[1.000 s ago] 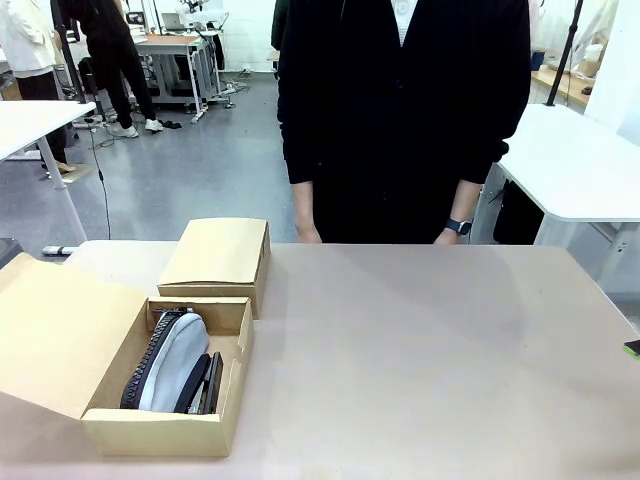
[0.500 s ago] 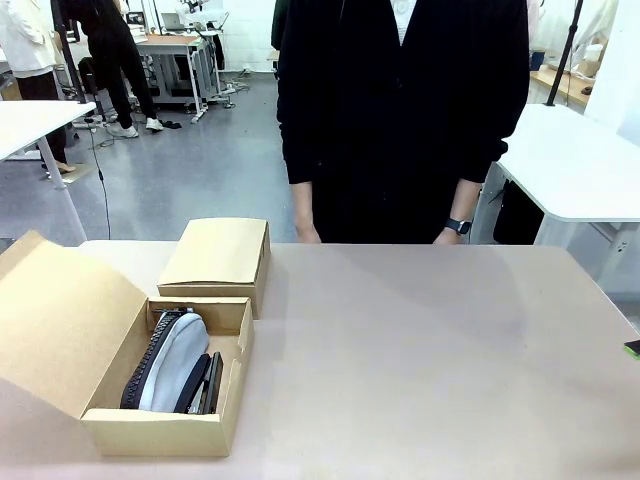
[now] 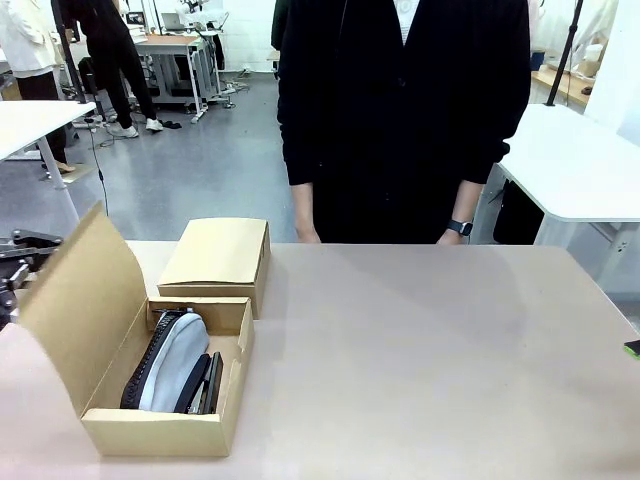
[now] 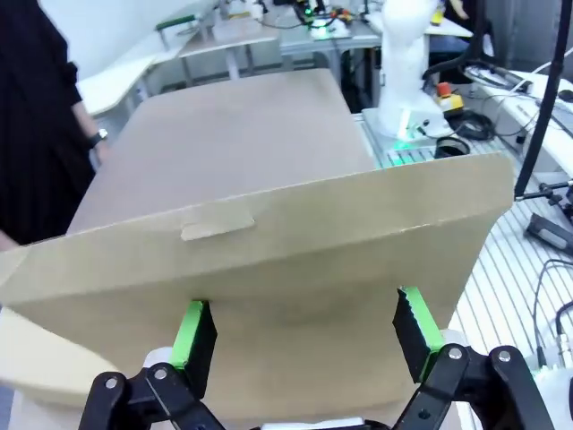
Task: Place items inside the box.
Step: Close the lid of the Mailer Box closest to the robot.
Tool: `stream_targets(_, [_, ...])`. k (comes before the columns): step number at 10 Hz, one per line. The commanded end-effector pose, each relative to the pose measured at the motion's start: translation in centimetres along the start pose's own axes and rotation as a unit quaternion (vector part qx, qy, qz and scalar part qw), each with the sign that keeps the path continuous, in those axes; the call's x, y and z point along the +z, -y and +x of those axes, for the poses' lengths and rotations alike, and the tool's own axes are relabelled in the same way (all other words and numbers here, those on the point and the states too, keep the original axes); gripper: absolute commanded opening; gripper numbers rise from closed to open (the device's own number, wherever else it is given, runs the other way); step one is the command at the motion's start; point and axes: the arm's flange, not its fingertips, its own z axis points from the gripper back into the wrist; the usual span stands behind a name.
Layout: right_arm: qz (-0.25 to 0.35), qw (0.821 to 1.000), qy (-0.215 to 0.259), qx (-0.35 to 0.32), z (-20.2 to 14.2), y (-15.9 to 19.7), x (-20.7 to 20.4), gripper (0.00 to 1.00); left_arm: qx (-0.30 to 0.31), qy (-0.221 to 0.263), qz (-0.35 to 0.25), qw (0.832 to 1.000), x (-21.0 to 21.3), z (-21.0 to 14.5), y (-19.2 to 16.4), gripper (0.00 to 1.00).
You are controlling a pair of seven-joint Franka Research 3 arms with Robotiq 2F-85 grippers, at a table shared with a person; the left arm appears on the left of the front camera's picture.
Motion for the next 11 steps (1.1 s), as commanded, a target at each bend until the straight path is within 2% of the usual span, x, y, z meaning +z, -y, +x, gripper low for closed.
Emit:
stream_targets(1, [0.005,1.0,0.002,0.001,-0.1,-0.5,0.0,1.0,-0.011,-0.016,-0.046,0.999,-7.5,-0.3,4.1,1.0])
stream_targets(2, [0.005,1.0,0.002,0.001,-0.1,-0.5,0.0,1.0,-0.003,-0.02,-0.074,0.997,-9.4,-0.6,4.5,1.0])
stream_targets(7, [0.005,1.0,0.002,0.001,-0.1,-0.5,0.0,1.0,-0.006,-0.038,-0.063,0.997,-13.7,-3.2,6.4,1.0])
stream_targets(11, [0.005,1.0,0.002,0.001,-0.1,-0.5,0.0,1.0,-0.001,-0.056,-0.021,0.998,-15.3,-4.8,7.0,1.0])
